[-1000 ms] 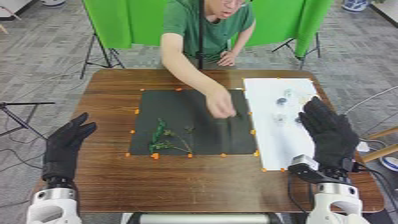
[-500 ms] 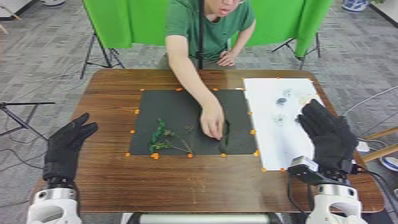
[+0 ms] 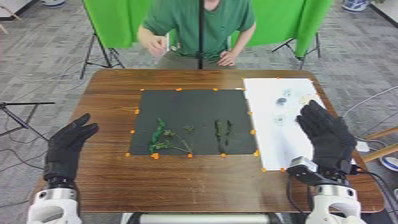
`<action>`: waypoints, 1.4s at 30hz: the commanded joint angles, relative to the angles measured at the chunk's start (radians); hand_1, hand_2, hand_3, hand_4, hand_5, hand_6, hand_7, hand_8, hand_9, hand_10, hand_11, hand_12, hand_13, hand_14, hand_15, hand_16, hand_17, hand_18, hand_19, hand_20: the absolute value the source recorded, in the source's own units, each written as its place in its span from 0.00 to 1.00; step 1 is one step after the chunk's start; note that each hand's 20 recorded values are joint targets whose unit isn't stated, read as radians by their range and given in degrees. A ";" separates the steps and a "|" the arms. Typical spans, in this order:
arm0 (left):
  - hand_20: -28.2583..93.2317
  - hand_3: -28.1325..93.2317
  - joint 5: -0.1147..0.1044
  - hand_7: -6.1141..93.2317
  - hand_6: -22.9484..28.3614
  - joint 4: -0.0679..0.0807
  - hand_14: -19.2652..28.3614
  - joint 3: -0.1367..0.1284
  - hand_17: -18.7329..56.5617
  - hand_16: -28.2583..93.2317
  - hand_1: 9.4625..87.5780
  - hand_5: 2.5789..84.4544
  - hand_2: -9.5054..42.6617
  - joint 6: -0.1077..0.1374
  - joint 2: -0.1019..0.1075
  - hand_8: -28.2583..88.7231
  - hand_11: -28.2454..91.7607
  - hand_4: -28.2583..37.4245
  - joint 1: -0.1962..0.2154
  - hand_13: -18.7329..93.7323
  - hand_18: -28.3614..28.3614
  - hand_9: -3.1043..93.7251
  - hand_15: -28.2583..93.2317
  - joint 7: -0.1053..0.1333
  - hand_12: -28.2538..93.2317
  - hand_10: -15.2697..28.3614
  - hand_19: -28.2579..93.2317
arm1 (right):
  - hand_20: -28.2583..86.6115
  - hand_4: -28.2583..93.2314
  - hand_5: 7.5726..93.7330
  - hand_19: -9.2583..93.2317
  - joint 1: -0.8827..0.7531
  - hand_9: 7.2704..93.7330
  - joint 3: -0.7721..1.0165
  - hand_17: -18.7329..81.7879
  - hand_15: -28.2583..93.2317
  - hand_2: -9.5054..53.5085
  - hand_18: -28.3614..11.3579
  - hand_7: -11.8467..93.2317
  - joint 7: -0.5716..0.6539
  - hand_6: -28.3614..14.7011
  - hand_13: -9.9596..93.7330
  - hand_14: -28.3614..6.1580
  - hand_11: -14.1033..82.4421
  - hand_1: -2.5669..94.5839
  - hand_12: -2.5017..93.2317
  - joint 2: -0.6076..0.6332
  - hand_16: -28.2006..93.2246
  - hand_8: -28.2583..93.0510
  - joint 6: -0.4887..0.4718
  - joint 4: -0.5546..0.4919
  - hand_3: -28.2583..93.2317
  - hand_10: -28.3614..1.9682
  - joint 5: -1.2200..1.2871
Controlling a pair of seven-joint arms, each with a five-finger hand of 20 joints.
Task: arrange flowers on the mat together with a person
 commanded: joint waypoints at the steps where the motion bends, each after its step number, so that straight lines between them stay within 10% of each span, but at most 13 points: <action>1: 0.38 0.80 0.005 0.16 0.55 -0.002 0.77 0.000 0.35 0.24 0.23 0.56 0.25 -0.009 -0.011 0.19 0.40 0.03 0.012 0.51 0.69 0.55 0.35 -0.010 0.34 0.69 0.26 | 0.46 0.07 0.45 0.11 0.010 0.41 -0.017 0.37 0.34 0.21 0.36 0.21 0.050 0.54 0.40 0.52 0.20 0.08 0.14 0.016 0.27 0.16 0.078 -0.018 0.86 0.47 -0.054; 10: 0.38 0.80 0.006 0.16 0.55 -0.003 0.77 0.008 0.35 0.25 0.23 0.56 0.25 -0.008 -0.008 0.19 0.40 0.03 0.010 0.51 0.69 0.55 0.35 -0.007 0.34 0.69 0.26 | 0.57 0.06 0.45 0.40 0.220 0.48 -0.069 0.45 0.37 0.00 0.30 0.24 0.651 0.55 0.58 0.42 0.22 0.27 0.20 0.226 0.36 0.16 0.223 -0.031 0.83 0.41 -0.891; 15: 0.38 0.80 0.008 0.16 0.55 -0.004 0.77 0.012 0.35 0.25 0.23 0.56 0.25 -0.008 -0.008 0.19 0.40 0.03 0.012 0.51 0.69 0.55 0.35 -0.009 0.34 0.69 0.26 | 0.60 0.03 0.50 0.59 0.320 0.58 -0.075 0.55 0.41 0.00 0.27 0.23 0.911 0.54 0.72 0.41 0.26 0.30 0.22 0.296 0.40 0.16 -0.034 -0.049 0.79 0.35 -1.132; 28: 0.38 0.80 0.008 0.16 0.55 -0.007 0.77 0.012 0.35 0.25 0.23 0.56 0.24 -0.004 -0.001 0.19 0.40 0.03 0.015 0.51 0.69 0.55 0.35 -0.007 0.34 0.69 0.26 | 0.61 0.04 0.61 0.86 0.621 0.78 -0.306 0.62 0.56 0.00 0.21 0.24 1.099 0.63 0.89 0.58 0.39 0.37 0.27 0.464 0.45 0.16 -0.403 0.120 0.74 0.40 -1.357; 42: 0.38 0.80 0.006 0.17 0.55 -0.006 0.77 0.018 0.35 0.25 0.23 0.56 0.24 -0.004 0.001 0.19 0.40 0.03 0.013 0.51 0.69 0.55 0.35 -0.010 0.34 0.69 0.26 | 0.51 0.04 0.62 0.94 0.730 0.85 -0.452 0.73 0.54 0.00 0.33 0.25 1.098 0.66 0.98 0.70 0.38 0.39 0.26 0.462 0.47 0.16 -0.414 0.249 0.74 0.50 -1.308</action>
